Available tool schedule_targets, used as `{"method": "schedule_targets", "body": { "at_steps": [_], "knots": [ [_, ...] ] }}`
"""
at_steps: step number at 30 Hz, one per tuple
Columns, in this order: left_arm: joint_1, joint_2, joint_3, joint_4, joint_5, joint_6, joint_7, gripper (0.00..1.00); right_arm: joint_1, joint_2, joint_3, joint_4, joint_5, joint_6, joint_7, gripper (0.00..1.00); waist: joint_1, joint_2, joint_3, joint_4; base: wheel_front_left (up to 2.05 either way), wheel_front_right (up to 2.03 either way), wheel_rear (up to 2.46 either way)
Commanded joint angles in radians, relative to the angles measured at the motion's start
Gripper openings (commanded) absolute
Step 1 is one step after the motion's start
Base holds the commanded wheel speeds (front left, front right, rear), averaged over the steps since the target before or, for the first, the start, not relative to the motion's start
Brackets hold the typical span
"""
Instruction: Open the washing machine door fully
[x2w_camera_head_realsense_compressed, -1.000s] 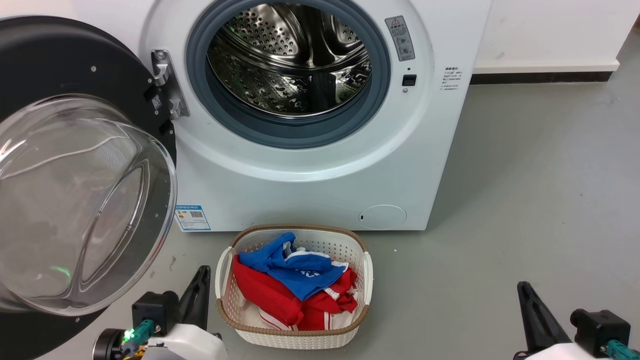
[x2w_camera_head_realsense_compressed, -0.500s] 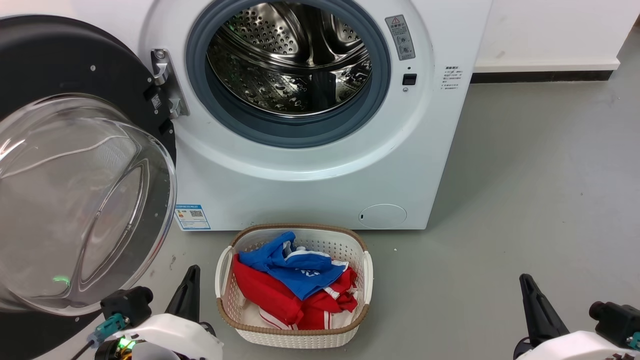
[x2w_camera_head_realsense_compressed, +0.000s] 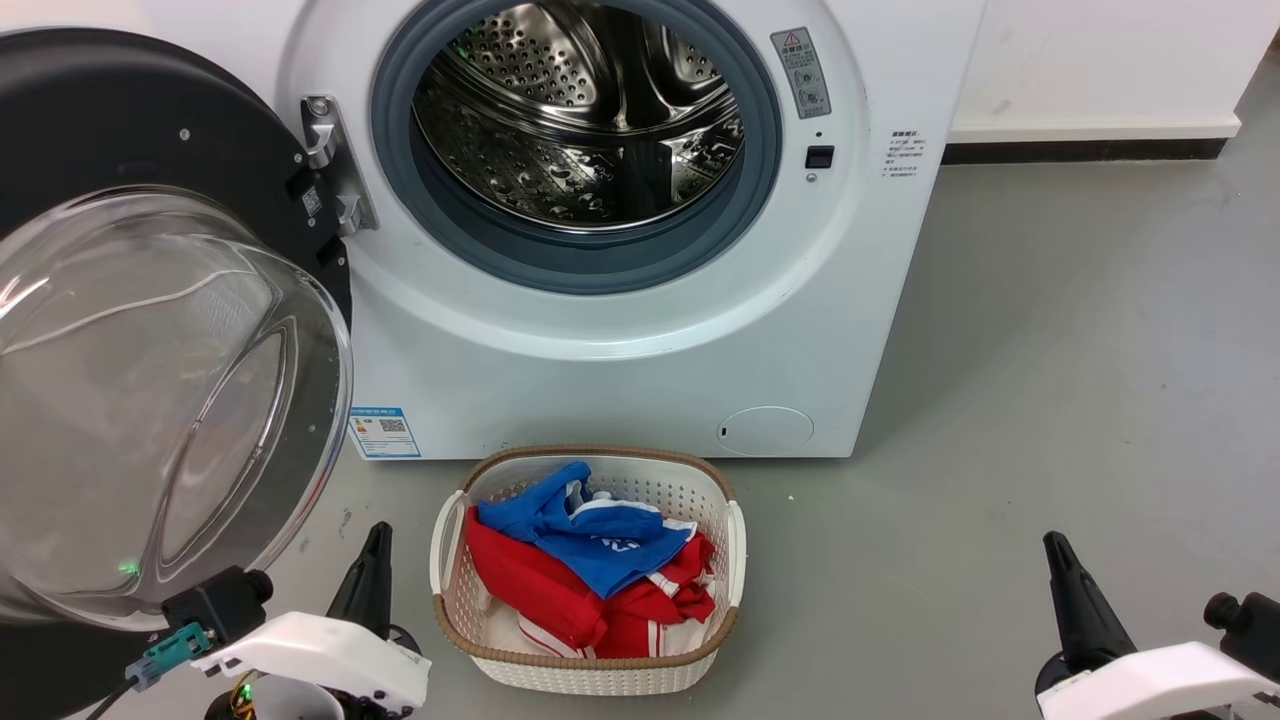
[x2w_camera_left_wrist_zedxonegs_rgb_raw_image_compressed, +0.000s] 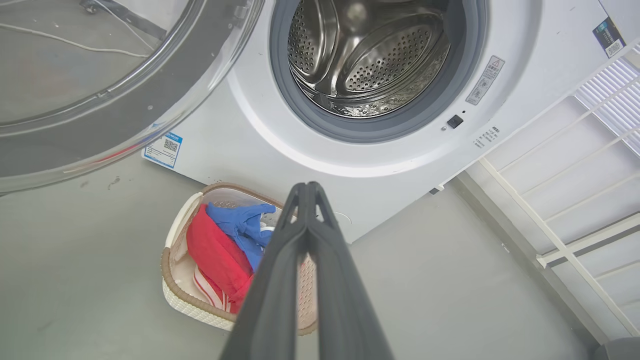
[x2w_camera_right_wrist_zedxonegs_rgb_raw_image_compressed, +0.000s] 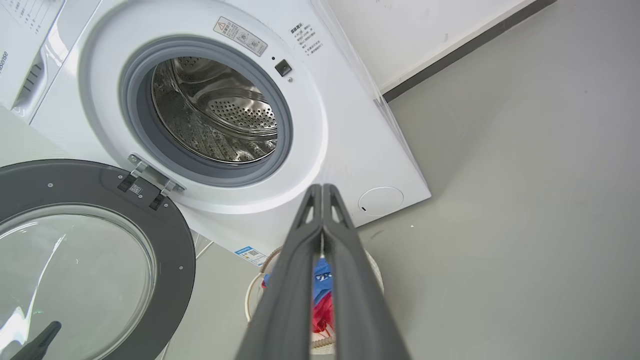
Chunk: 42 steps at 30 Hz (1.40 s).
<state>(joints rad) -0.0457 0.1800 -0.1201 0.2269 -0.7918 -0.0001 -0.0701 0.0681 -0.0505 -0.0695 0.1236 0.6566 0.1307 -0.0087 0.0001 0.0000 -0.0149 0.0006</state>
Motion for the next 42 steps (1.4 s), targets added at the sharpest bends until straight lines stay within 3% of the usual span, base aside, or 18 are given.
{"method": "schedule_targets", "body": {
  "at_steps": [1, 42],
  "knots": [
    [-0.029, 0.000, 0.014, -0.011, -0.030, -0.007, 0.006, 0.00, -0.032, -0.004, -0.003, -0.007, 0.038, 0.000, 0.003, 0.00, -0.0001, 0.0000, 0.000, 0.000, 0.00, 0.00, 0.00],
    [-0.053, -0.075, 0.142, 0.005, -0.478, -0.080, 0.109, 0.00, -0.119, -0.004, -0.026, 0.066, 0.560, 0.000, 0.070, 0.00, -0.0001, 0.0000, 0.008, 0.000, 0.00, 0.00, 0.00]
  ]
}}
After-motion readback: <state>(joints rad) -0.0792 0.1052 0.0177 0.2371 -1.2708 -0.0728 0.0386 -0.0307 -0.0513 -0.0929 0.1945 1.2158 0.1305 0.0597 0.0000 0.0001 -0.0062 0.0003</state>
